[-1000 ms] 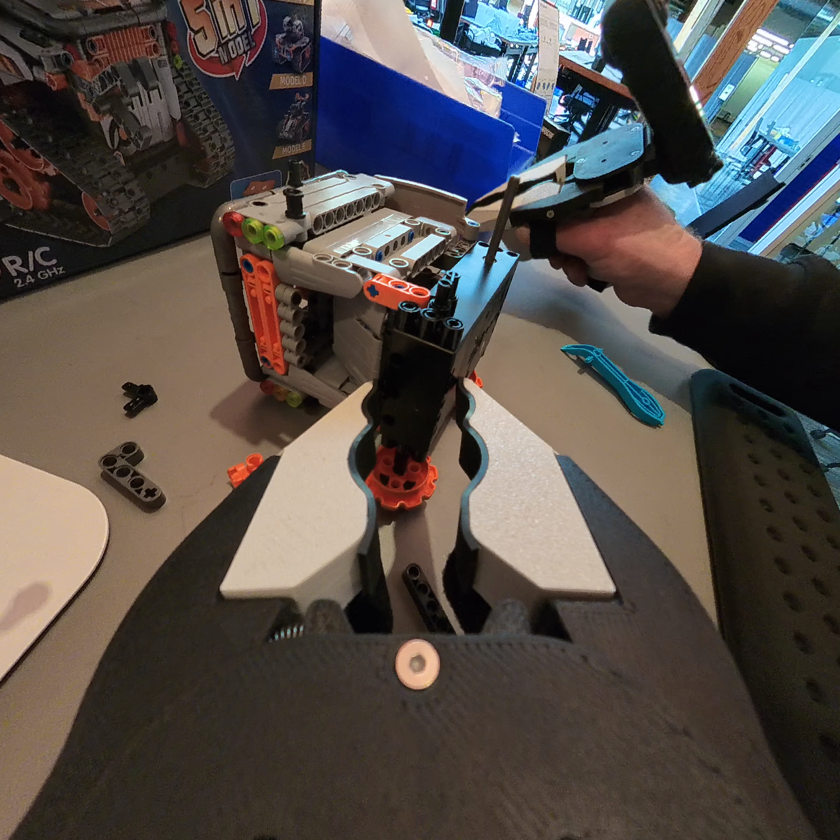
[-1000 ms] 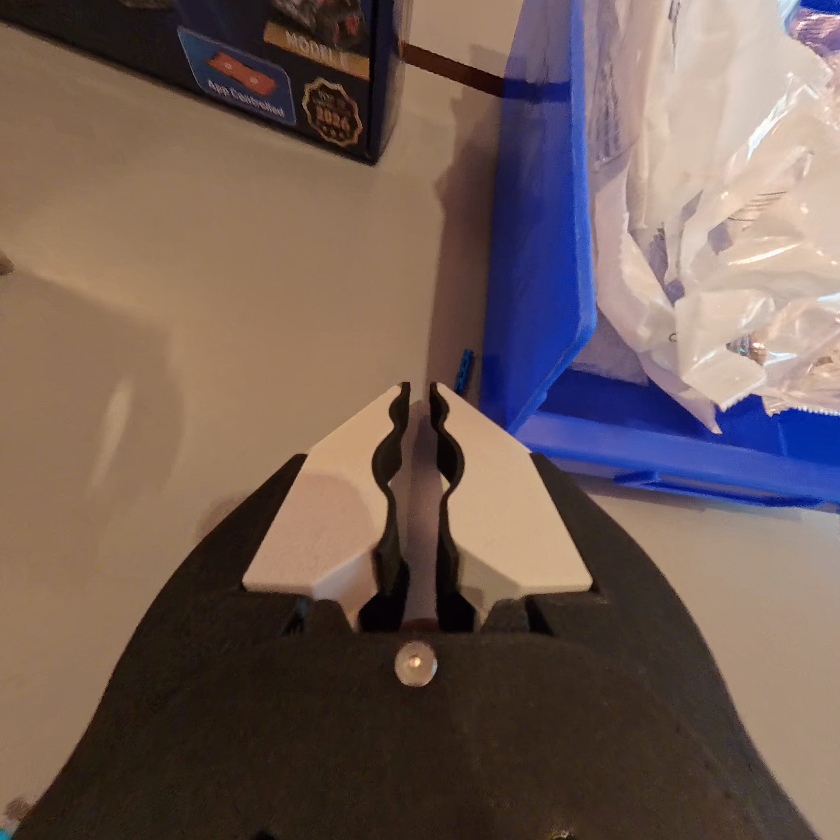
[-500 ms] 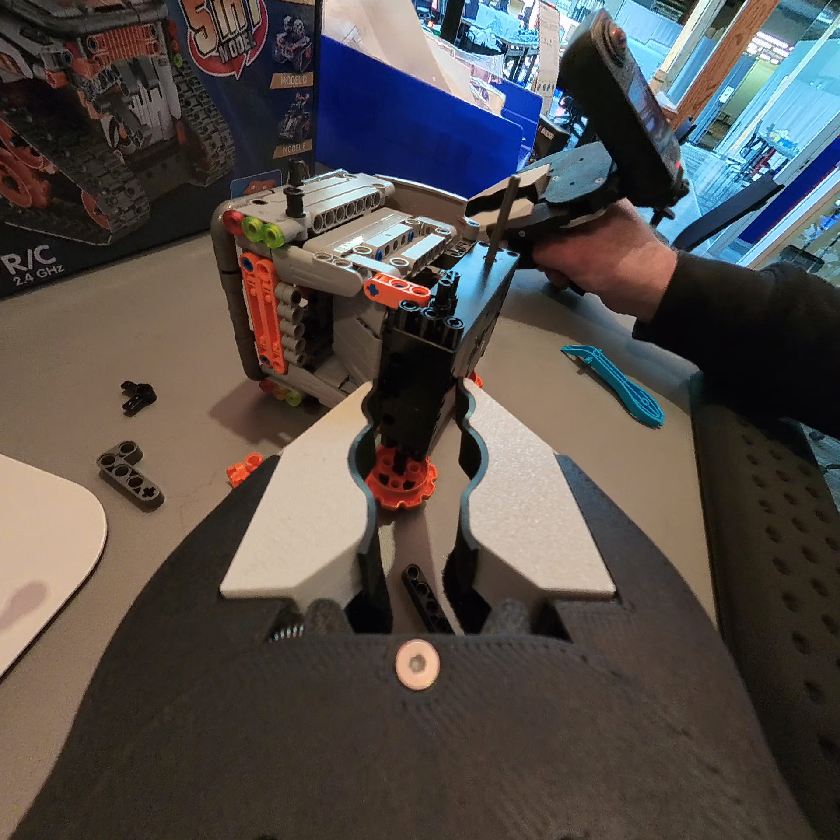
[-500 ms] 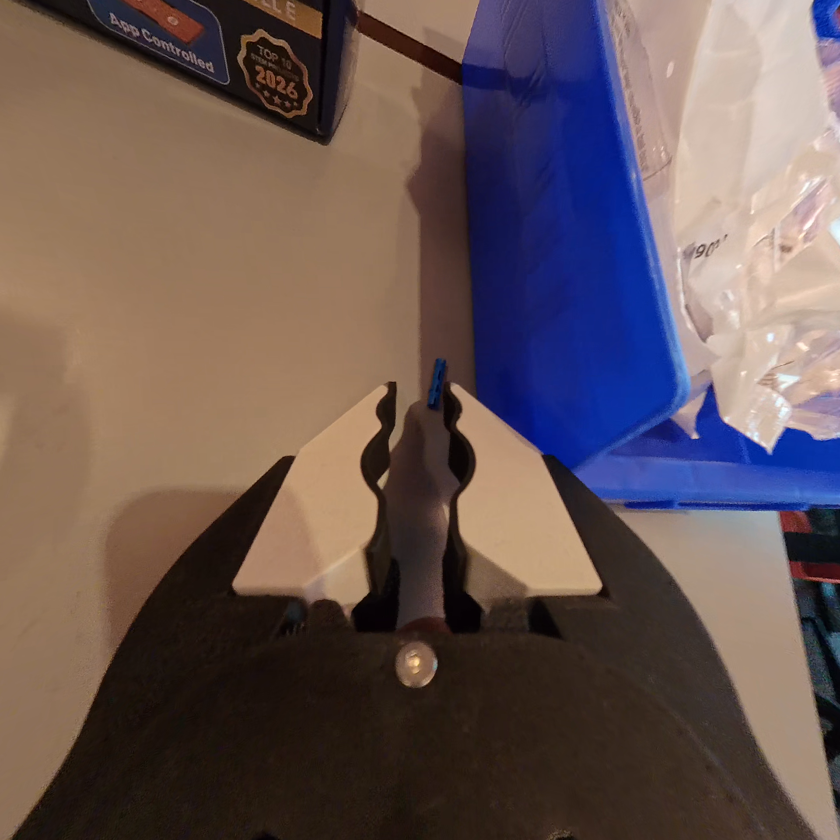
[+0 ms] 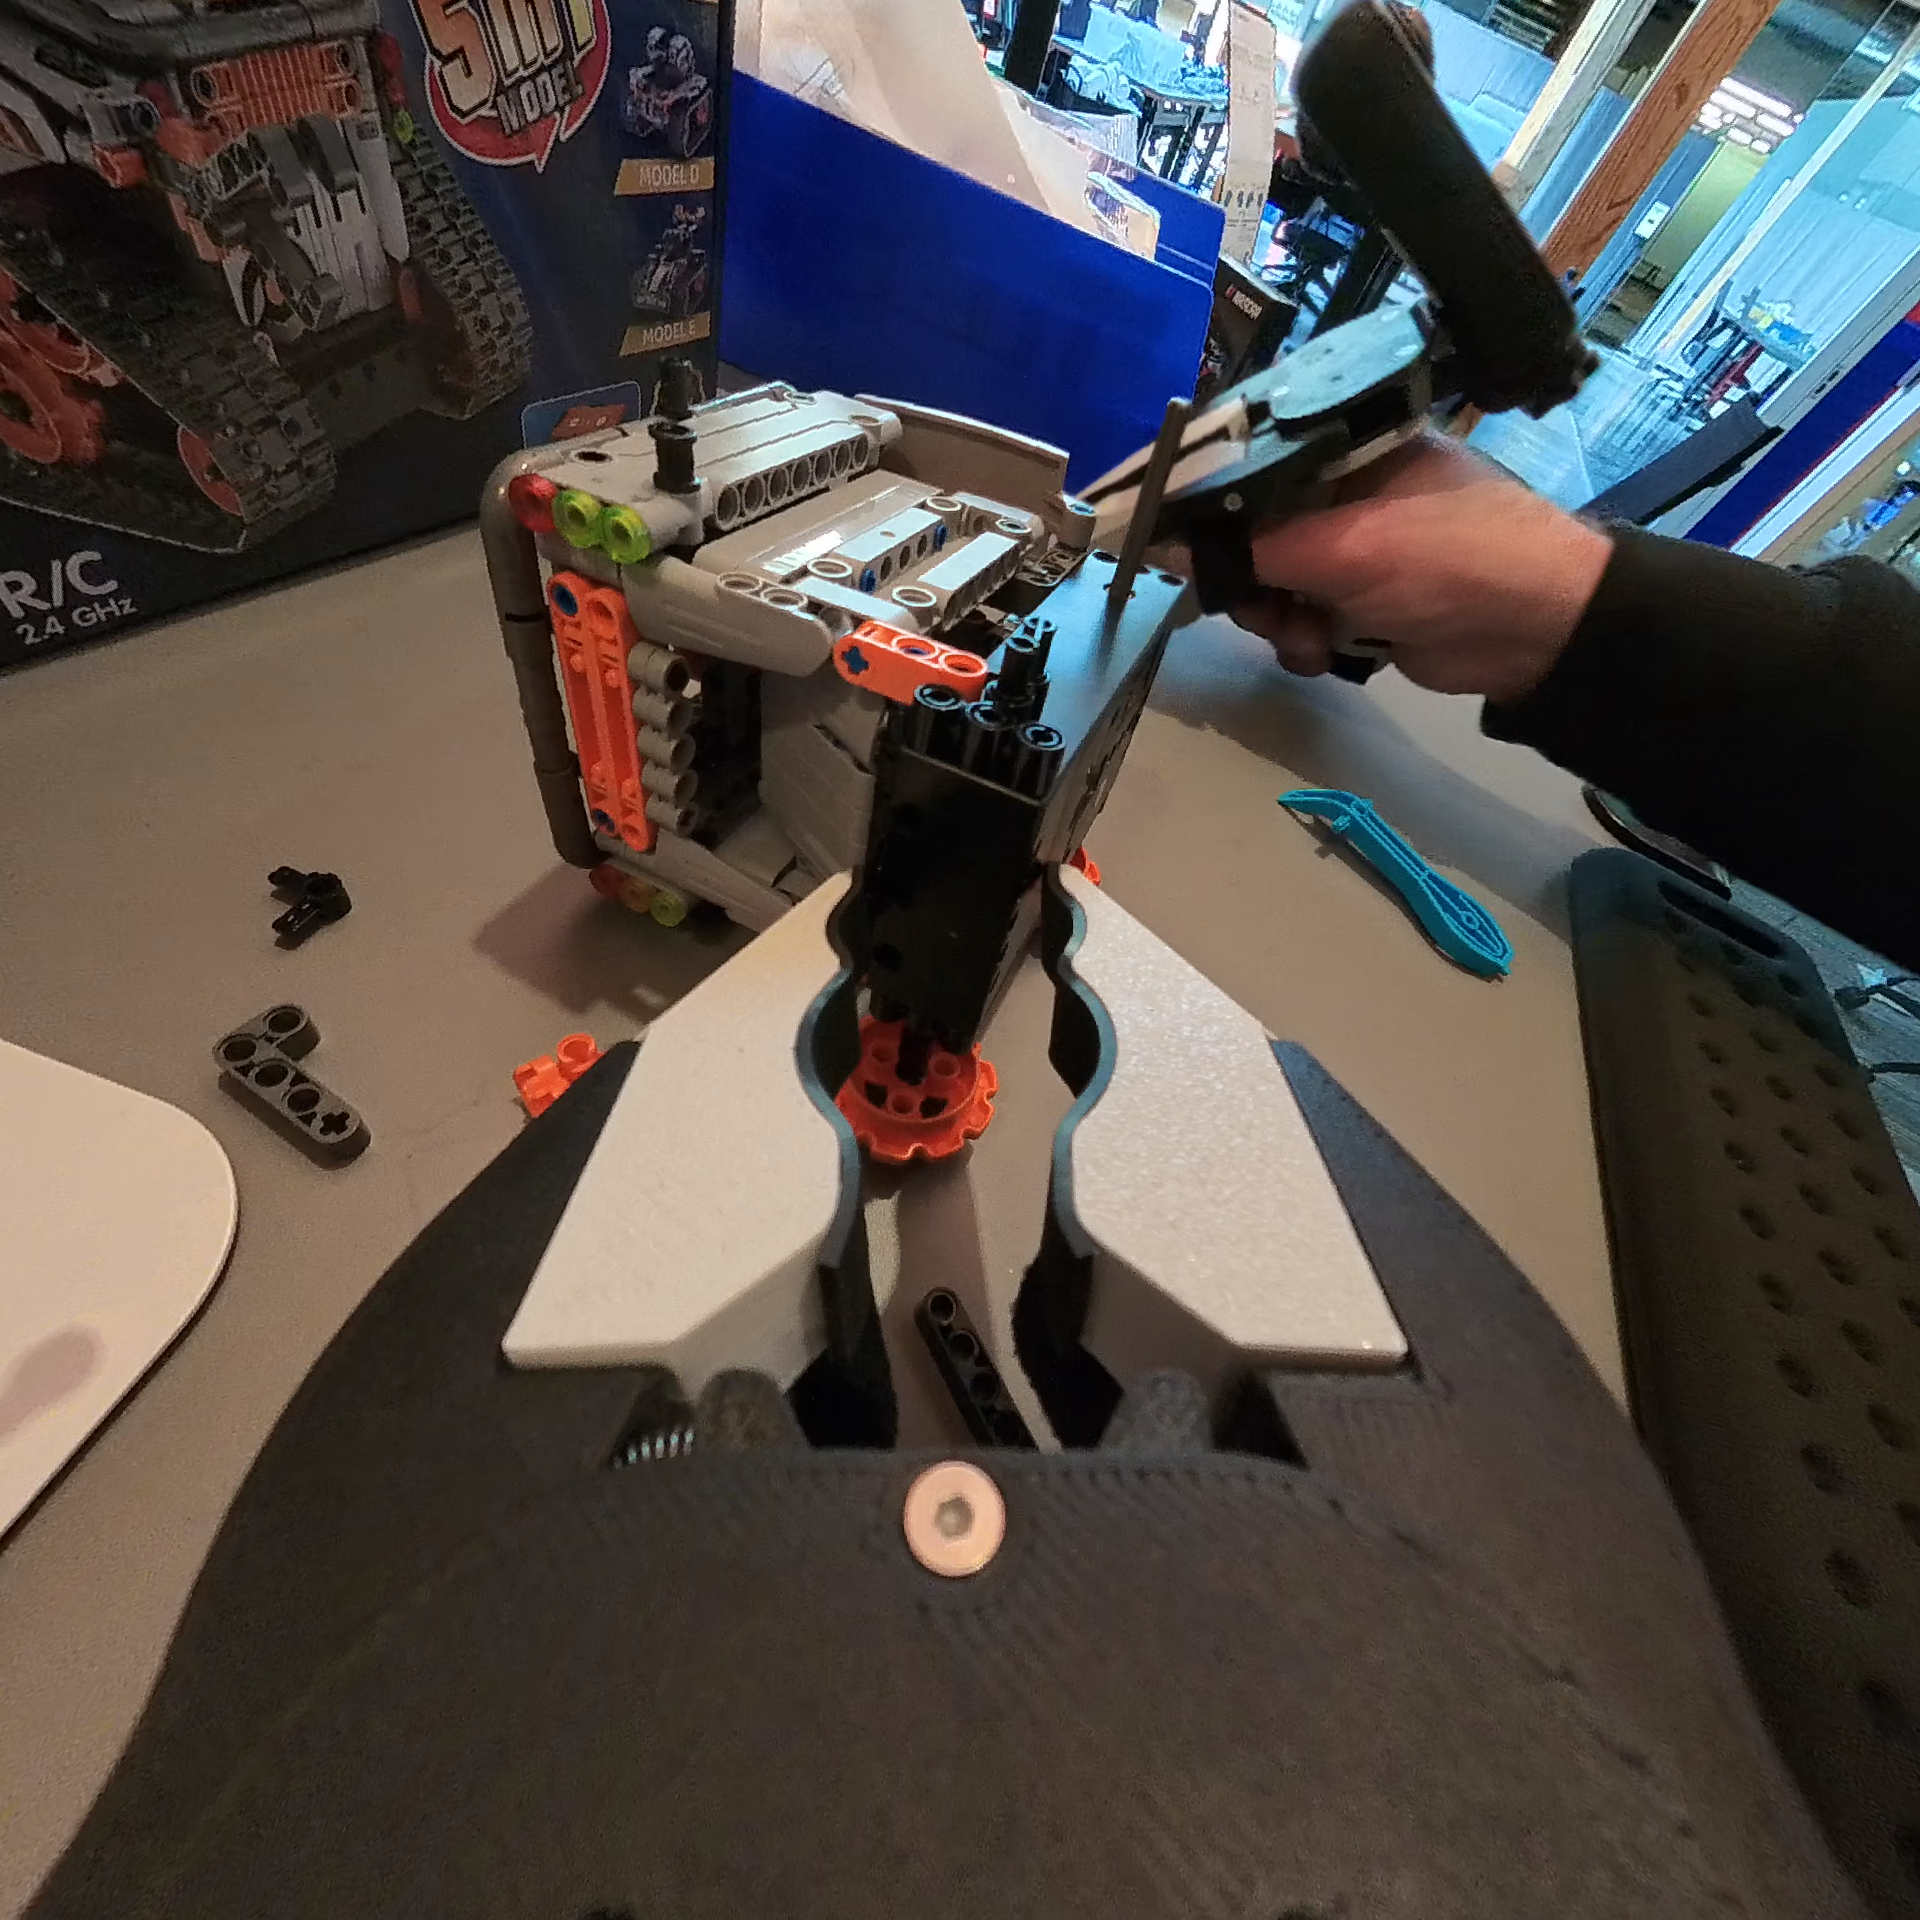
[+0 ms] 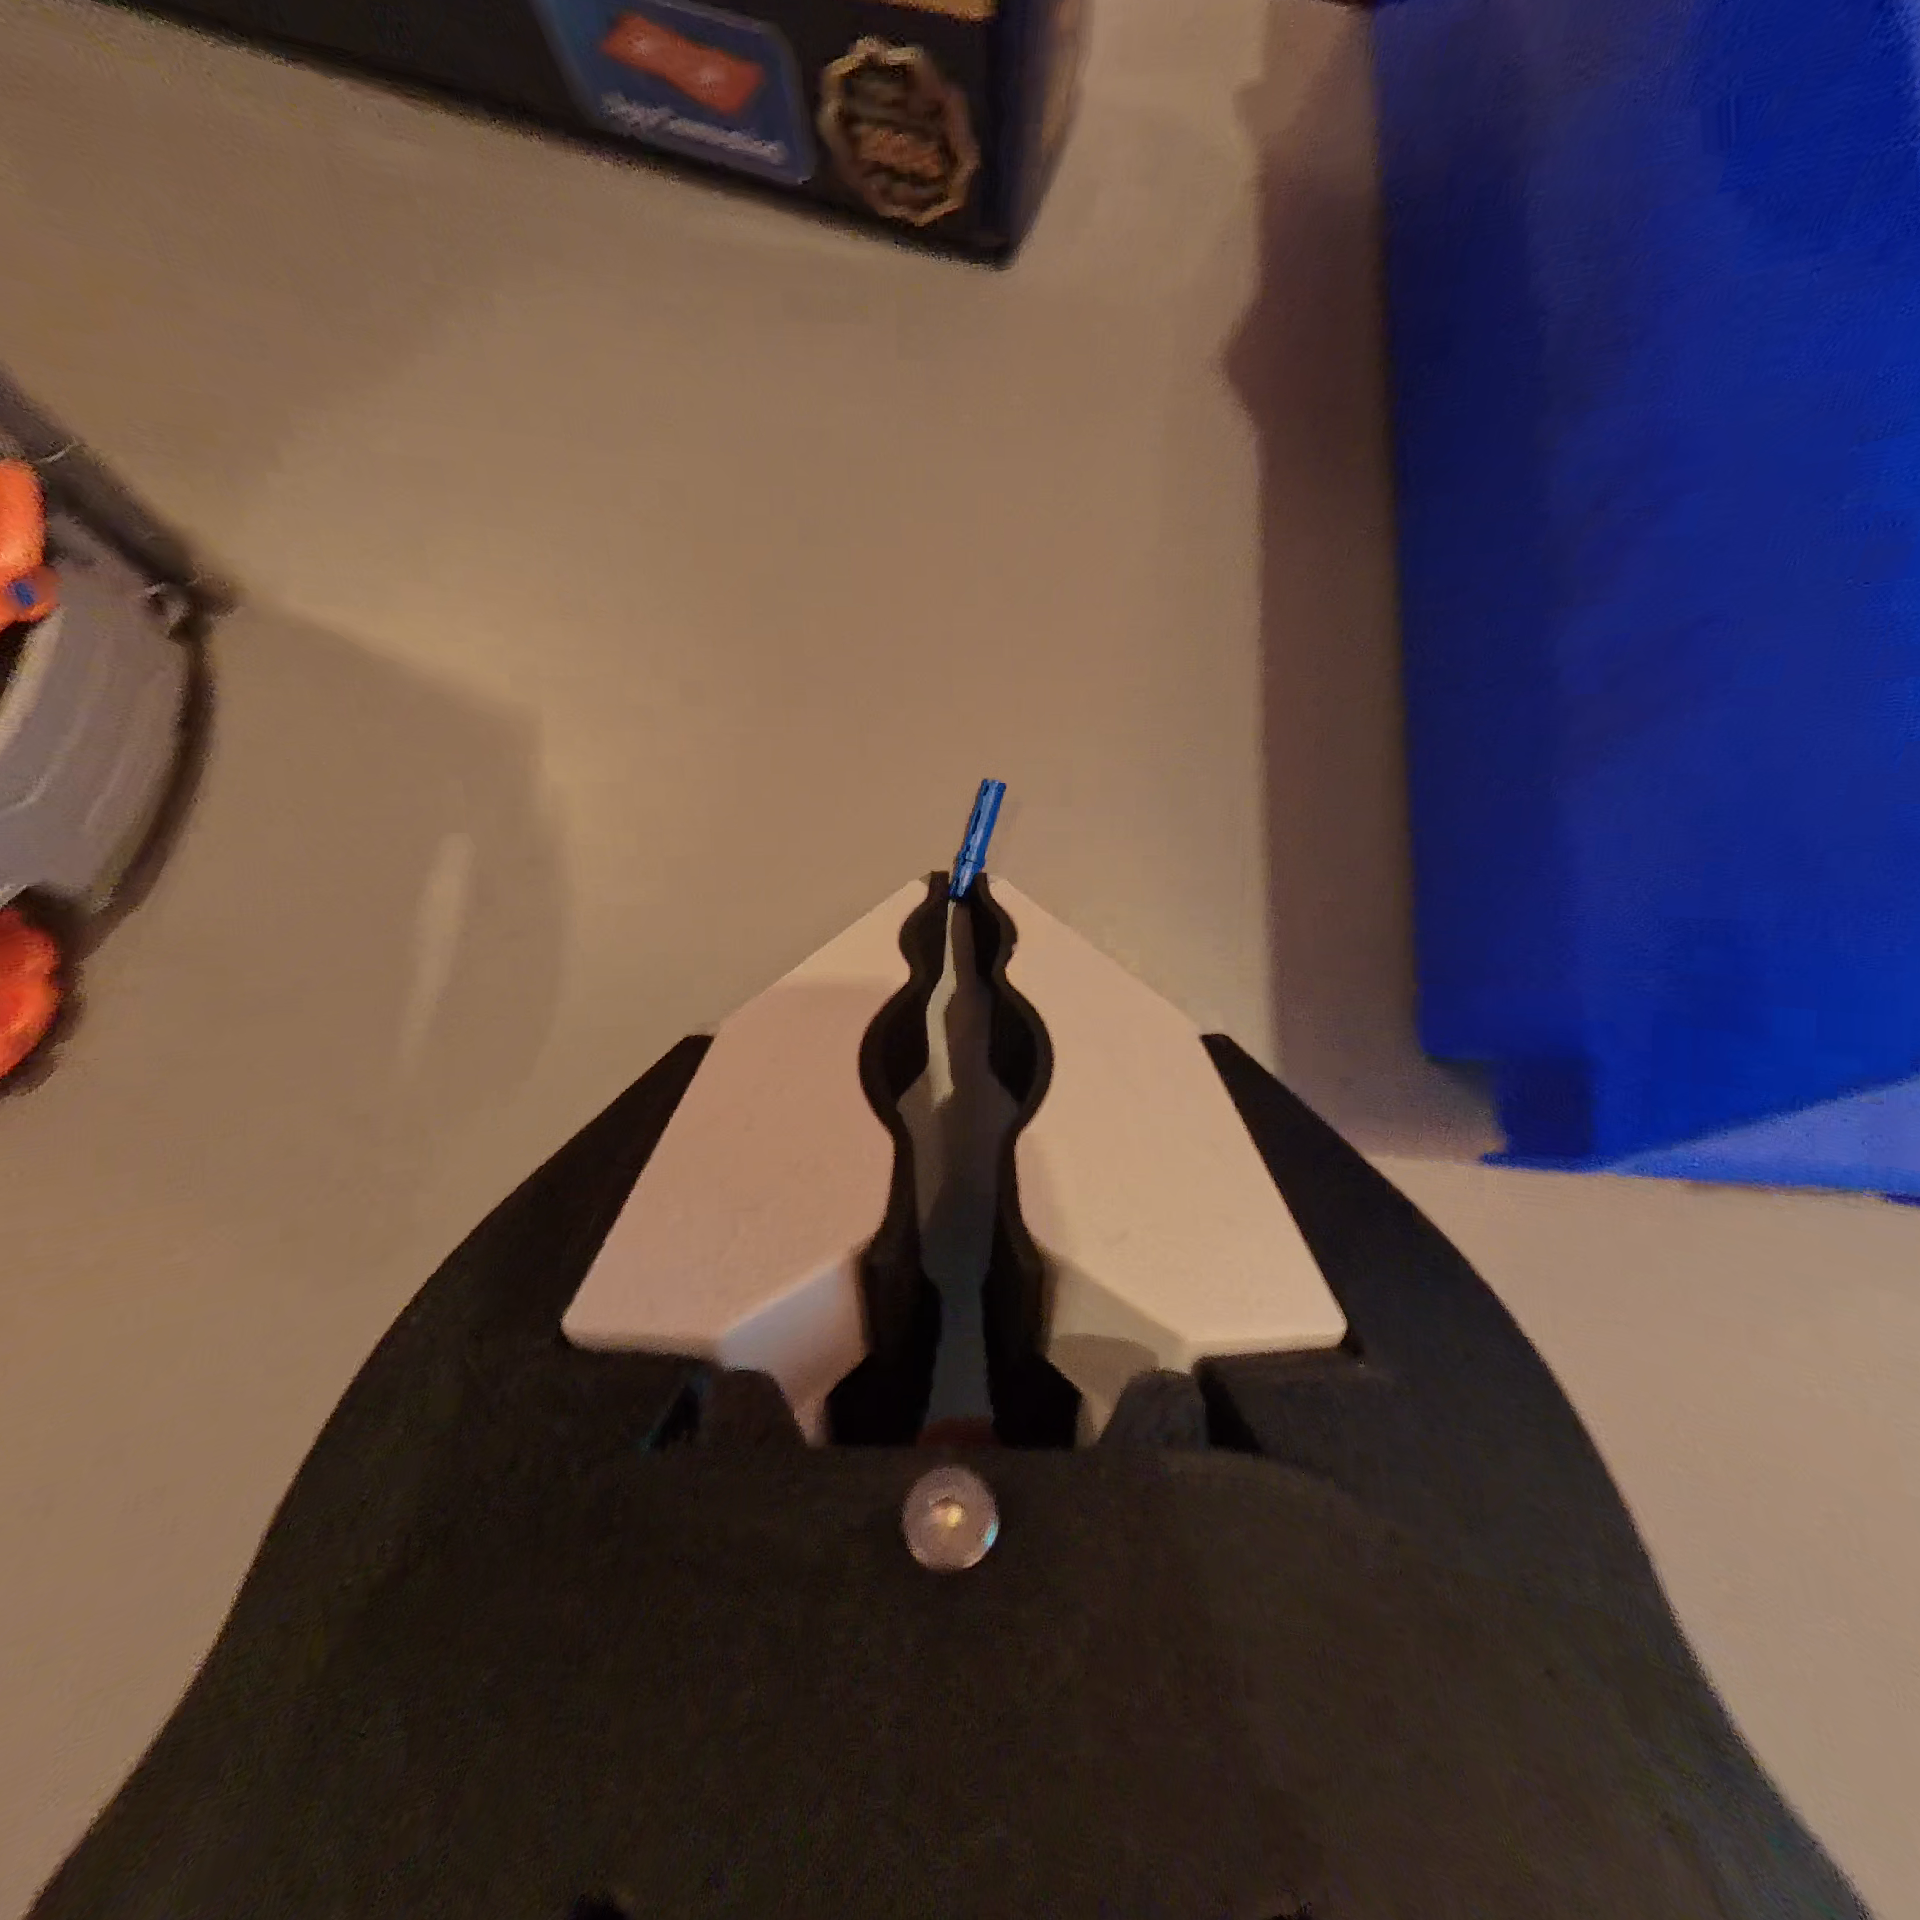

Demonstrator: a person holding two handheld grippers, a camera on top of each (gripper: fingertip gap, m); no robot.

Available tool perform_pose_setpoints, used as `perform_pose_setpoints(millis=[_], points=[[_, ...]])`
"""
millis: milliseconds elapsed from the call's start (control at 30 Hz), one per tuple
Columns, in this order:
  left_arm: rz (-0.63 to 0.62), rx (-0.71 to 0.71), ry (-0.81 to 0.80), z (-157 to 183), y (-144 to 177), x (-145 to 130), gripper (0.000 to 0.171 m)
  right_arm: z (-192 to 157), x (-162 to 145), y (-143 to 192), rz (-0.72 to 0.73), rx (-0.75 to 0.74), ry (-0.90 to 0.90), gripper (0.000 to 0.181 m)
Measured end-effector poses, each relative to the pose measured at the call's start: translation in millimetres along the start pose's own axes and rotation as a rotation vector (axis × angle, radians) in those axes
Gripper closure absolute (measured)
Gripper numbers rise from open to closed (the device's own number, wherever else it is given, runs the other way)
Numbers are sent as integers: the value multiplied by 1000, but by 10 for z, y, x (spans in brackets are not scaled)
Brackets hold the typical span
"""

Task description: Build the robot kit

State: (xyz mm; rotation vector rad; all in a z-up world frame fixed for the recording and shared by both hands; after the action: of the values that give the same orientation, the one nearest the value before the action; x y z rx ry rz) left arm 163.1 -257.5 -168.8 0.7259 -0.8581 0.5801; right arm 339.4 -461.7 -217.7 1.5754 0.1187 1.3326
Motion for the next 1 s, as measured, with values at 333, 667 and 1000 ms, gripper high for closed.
perform_pose_setpoints(millis=[333,667,1000], points=[[-3,0,0,-3,0,-3,140,-956,-16,412,36,405,99,170],[-9,6,-15,-5,-3,-7,140,-810,263,9,-26,493,876,155],[-25,7,-23,-4,-16,-17,140,-667,147,54,-220,668,1023,159]])
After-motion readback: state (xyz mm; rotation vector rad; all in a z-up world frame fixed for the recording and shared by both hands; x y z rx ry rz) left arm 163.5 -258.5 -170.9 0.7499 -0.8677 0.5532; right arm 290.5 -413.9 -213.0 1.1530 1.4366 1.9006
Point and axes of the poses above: each gripper's, where its closed fingertips meet, y back along the fingers, x out of its top, z = x × y across the jaws, the point moved 3 cm from there along y, back along the fingers, and after that the axes turned 11 degrees about y, right-handed, at the moved point
